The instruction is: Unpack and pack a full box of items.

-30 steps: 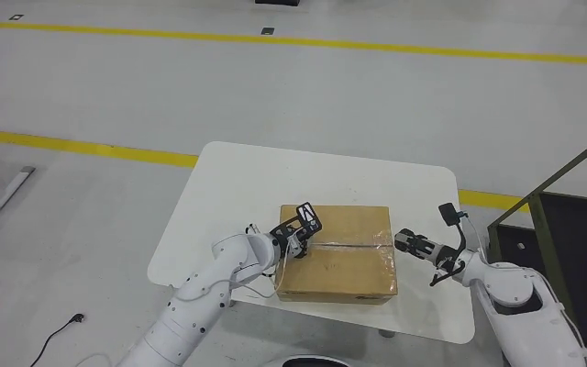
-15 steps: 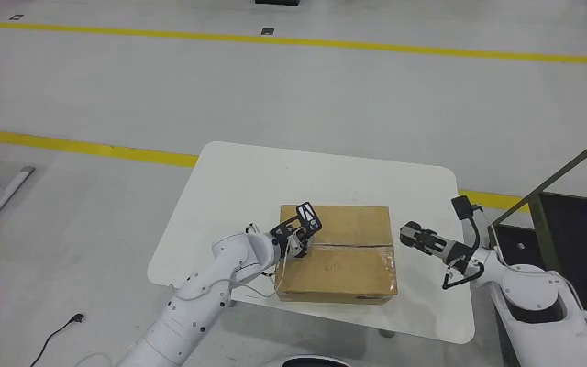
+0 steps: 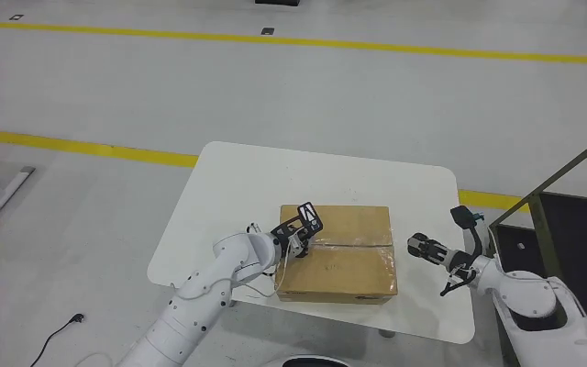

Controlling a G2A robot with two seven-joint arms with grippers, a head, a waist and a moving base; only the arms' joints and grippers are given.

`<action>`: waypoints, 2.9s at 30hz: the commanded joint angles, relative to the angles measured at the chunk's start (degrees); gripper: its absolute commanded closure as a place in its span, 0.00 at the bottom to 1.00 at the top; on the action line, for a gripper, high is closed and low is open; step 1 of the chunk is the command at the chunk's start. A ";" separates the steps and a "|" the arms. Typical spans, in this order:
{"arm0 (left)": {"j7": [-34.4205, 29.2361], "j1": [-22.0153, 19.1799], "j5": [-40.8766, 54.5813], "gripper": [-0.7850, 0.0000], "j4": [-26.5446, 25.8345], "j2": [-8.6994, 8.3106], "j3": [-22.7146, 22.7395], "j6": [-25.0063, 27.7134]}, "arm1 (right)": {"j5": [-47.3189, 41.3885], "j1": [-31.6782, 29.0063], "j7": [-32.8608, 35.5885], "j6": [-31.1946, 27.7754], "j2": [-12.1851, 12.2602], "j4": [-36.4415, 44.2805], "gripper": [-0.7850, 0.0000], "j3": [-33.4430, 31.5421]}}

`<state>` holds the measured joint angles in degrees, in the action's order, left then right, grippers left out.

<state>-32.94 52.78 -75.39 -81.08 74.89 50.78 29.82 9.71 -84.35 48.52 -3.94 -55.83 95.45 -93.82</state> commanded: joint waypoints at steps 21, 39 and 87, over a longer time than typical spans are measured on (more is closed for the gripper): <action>-0.09 0.54 -0.01 1.00 -0.50 -0.01 0.47 -0.10 | -8.79 7.91 -2.00 -2.07 -1.13 -12.54 0.62 6.63; 0.16 0.34 -0.01 1.00 -0.31 0.08 0.46 0.23 | -6.78 9.12 -2.07 -2.67 -1.00 -11.31 1.00 7.85; -0.14 1.36 1.18 0.00 -2.66 -0.20 1.72 1.13 | 4.34 -3.03 -2.70 -2.39 1.15 3.23 1.00 -0.37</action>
<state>-33.10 54.18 -74.20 -83.76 74.69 52.52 30.96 13.90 -87.34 45.84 -6.22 -54.68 98.70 -94.25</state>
